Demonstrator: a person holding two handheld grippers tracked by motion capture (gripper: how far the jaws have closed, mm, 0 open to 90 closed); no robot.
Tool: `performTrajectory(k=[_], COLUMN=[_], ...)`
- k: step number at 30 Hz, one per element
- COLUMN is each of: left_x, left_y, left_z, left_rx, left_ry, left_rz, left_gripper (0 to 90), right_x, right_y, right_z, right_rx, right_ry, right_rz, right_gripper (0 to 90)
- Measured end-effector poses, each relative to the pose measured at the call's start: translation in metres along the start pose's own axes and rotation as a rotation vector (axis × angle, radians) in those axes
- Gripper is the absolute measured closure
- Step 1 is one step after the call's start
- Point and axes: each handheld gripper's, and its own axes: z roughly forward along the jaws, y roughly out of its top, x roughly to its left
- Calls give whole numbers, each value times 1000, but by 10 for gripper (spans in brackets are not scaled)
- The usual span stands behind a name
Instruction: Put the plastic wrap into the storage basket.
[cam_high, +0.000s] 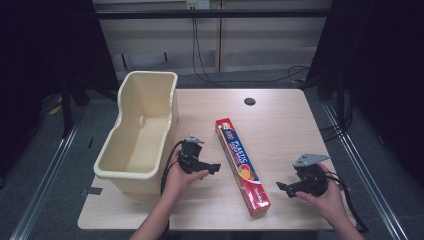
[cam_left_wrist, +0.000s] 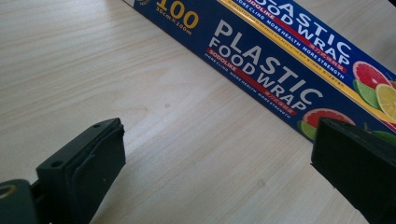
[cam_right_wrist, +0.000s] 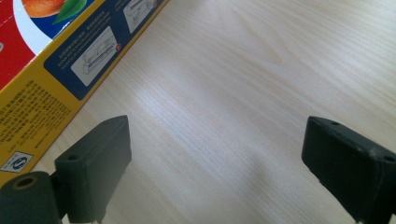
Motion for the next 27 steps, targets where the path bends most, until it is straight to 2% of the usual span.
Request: performTrajectory(k=[2,3,8,12,14,17,19,20,21,23,24,26,27], left_x=[-1,-1,-7,-10,-12,-15,-18,-21,-23,-28,-31,-33,-36], left_y=[1,2,10,25,32,42,49,52,55,61,63,67,69], left_z=[1,3,11,14,18,24,28,31,33,38,41,45,48], left_rx=[10,0,21,47,61,89,106,98,104,127,123,140,135], left_ry=[11,2,-2,20,31,26,41,39,27,37,56,46,64], left_rz=[-5,-22,-33,-55,-64,-80,-67,-84,-77,-83,-90,-77,-88], left_gripper=[28,28,29,31,31,31,32,32,32,35,44,44,46], right_x=[-1,-2,-7,-6,-7,-9,-10,-10,-10,-11,-11,-11,-11], right_y=[0,-1,-5,-6,-6,-6,-7,-7,-7,-7,-7,-8,-8], right_z=[-2,-3,-5,-4,-5,-6,-7,-8,-8,-9,-9,-9,-9], right_rx=[6,-3,-4,13,3,-10,-9,-14,-15,-24,-22,-21,-22], right_ry=[-4,-13,-14,-31,-34,-39,-47,-46,-43,-43,-45,-40,-38], right_rz=[5,15,42,32,46,52,64,65,70,72,73,75,77], right_gripper=[90,89,91,93,92,88,92,92,92,89,90,91,91])
